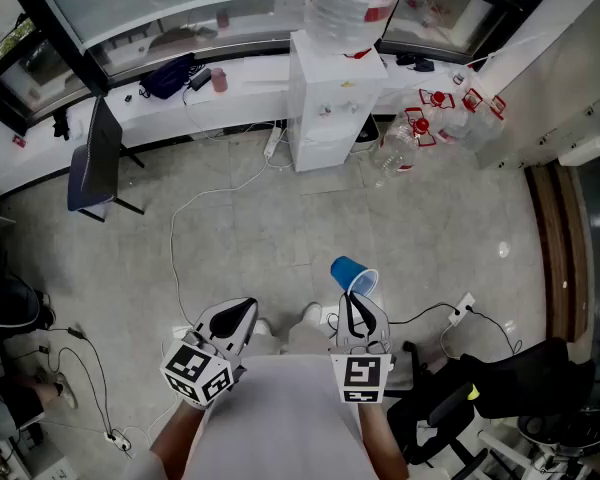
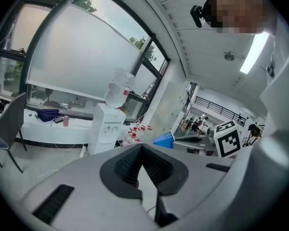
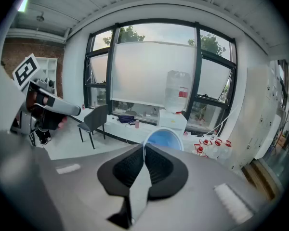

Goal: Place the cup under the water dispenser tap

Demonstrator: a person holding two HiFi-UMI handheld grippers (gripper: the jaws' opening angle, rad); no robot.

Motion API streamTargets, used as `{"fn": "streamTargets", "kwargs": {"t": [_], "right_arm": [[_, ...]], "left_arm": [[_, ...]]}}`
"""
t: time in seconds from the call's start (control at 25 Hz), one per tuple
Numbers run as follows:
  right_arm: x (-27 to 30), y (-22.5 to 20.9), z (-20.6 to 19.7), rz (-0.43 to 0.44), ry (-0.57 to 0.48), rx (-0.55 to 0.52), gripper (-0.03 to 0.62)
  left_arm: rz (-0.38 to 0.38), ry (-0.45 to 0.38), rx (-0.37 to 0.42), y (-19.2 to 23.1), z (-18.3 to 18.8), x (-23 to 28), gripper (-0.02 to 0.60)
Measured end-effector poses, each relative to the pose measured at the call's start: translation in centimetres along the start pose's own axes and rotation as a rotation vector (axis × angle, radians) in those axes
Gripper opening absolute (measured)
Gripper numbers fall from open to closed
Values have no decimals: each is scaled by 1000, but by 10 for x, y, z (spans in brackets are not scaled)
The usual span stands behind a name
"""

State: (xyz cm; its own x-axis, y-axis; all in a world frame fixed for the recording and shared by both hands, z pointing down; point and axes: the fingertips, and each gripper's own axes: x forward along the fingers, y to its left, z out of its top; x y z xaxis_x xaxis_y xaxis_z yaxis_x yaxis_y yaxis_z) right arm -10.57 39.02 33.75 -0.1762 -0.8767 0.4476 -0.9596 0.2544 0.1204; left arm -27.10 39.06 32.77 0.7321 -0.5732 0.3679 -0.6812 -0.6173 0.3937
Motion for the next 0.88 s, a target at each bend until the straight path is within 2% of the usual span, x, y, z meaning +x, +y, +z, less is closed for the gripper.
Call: {"fn": "streamTargets", "kwargs": {"t": [0.32,0.88], "right_arm": [[-12,-18,6,12,-36,12,23],[-16,-84,10,-5,-110,50,23]], "left_arm": [[38,-8,31,-13,8,16,6],[56,-16,69,-40,33,60,6]]}}
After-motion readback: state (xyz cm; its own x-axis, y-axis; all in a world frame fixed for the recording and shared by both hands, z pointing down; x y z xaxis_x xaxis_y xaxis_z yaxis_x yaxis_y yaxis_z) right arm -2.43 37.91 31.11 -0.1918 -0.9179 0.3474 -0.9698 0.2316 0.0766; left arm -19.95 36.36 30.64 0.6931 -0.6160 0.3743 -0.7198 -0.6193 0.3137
